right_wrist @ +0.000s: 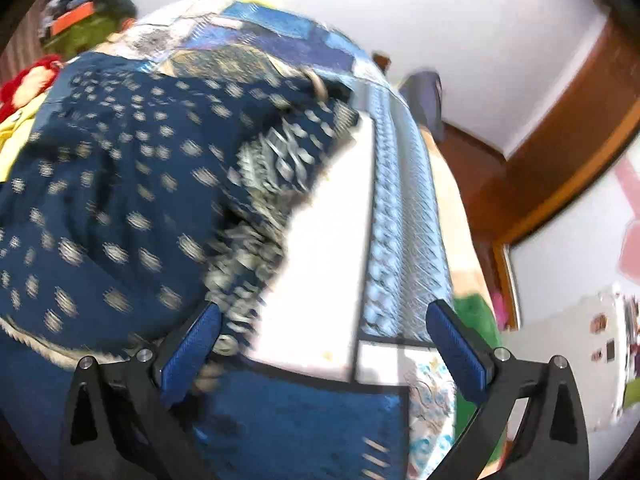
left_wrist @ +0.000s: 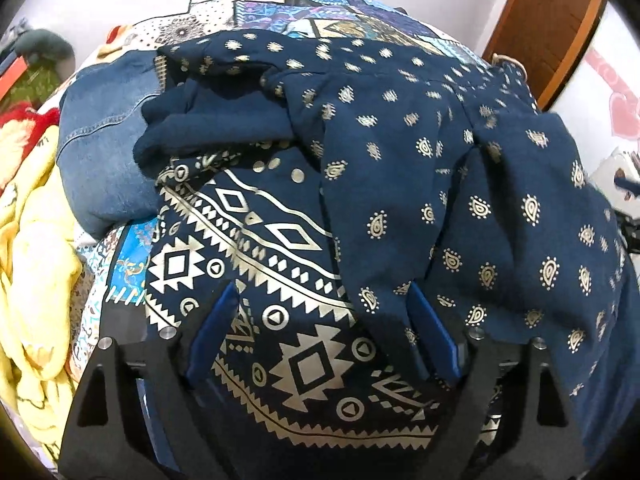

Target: Fold large clothes

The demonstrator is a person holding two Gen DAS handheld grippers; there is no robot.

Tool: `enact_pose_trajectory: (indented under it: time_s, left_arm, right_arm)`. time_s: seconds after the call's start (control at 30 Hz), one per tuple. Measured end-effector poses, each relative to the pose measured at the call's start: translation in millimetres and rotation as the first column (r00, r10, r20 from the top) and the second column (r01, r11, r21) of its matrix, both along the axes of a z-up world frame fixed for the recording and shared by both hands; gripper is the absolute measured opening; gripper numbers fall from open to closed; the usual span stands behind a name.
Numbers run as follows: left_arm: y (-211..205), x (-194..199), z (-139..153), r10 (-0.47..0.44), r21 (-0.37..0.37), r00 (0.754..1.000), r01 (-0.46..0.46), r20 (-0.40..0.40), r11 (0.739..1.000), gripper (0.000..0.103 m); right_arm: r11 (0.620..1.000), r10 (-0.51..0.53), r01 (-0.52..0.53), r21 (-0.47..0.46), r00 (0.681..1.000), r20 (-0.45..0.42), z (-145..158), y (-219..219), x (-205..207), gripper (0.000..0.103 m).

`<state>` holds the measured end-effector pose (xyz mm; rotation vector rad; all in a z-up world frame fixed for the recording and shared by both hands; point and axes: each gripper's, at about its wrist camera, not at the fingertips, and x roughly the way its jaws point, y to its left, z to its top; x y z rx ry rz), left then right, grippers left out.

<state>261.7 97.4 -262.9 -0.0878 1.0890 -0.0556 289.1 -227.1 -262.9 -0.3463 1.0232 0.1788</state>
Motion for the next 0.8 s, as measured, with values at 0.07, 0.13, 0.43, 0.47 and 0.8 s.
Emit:
enact_pose_trajectory:
  time_s: [0.07, 0.13, 0.43, 0.47, 0.8]
  left_arm:
    - [7, 0, 6, 0.007, -0.005, 1.0, -0.007, 0.006, 1.0, 0.086]
    - [17, 1, 16, 0.023, -0.012, 0.999, -0.023, 0.028, 1.0, 0.086]
    - [105, 44, 49, 0.201, -0.032, 0.975, -0.199, 0.099, 0.98, 0.086]
    - [114, 53, 45, 0.212, -0.04, 0.973, -0.209, 0.089, 0.977, 0.086]
    - [143, 141, -5, 0.22, -0.135, 0.976, -0.218, 0.0, 0.967, 0.086]
  right_arm:
    - [0.996, -0.017, 0.021, 0.084, 0.999, -0.047, 2, -16, 4, 0.102]
    - [0.99, -0.022, 0.032, 0.141, 0.997, -0.071, 6, -23, 8, 0.102]
    - [0.93, -0.006, 0.046, 0.364, 0.994, -0.11, 15, 4, 58, 0.102]
    - [0.925, -0.005, 0.048, 0.378, 0.994, -0.114, 13, 10, 65, 0.102]
    - [0.87, -0.028, 0.131, 0.476, 0.976, -0.217, -29, 28, 137, 0.102]
